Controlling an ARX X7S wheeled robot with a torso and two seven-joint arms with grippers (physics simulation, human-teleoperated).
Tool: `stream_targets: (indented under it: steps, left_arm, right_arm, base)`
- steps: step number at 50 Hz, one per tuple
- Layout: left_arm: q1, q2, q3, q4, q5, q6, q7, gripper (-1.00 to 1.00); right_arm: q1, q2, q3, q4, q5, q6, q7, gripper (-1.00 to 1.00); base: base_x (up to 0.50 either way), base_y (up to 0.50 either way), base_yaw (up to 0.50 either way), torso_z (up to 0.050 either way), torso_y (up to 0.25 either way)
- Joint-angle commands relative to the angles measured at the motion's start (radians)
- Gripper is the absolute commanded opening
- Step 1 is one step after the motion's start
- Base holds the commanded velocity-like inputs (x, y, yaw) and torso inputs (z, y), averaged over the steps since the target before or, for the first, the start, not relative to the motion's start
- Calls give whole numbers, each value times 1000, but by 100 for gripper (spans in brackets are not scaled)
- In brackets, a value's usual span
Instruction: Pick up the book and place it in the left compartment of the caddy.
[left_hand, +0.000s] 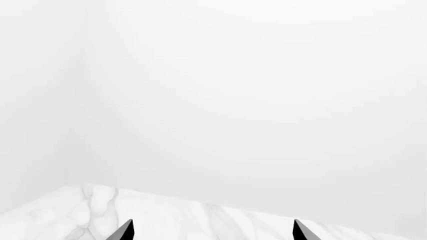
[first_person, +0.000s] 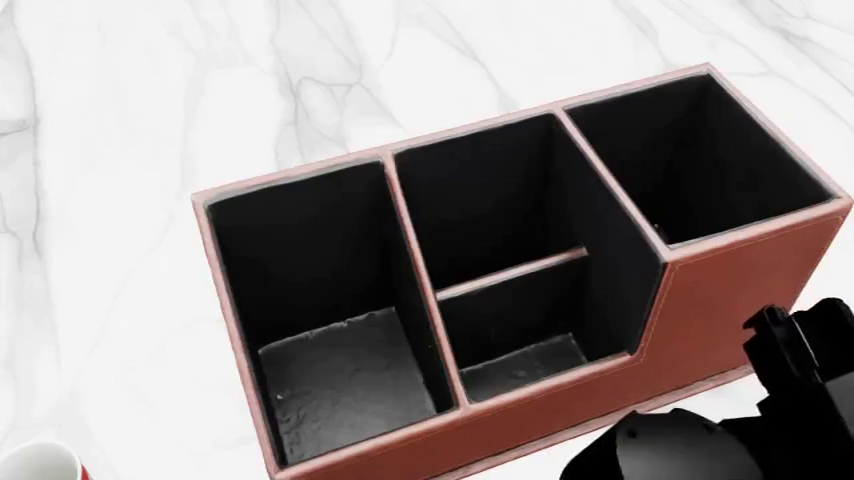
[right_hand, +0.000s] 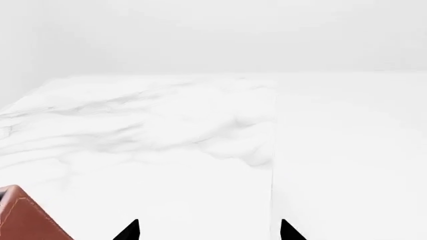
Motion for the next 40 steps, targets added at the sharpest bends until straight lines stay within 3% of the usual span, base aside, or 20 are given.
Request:
stream_targets:
  steps: [1,22,40]
  left_arm:
    - [1,-7,-6,4,-13,4,-8,100]
    - [8,-16,-8,-2,-22,23,-12,100]
    - [6,-25,-2,3,-25,24,-23,100]
  right_arm:
    - [8,-1,40,59,11,-30,15,100]
    - [11,-1,94,179,80,-18,15,100]
    - [-38,-1,148,131,173,8,15,100]
  base:
    - [0,0,0,0,0]
    - [0,0,0,0,0]
    - [0,0,0,0,0]
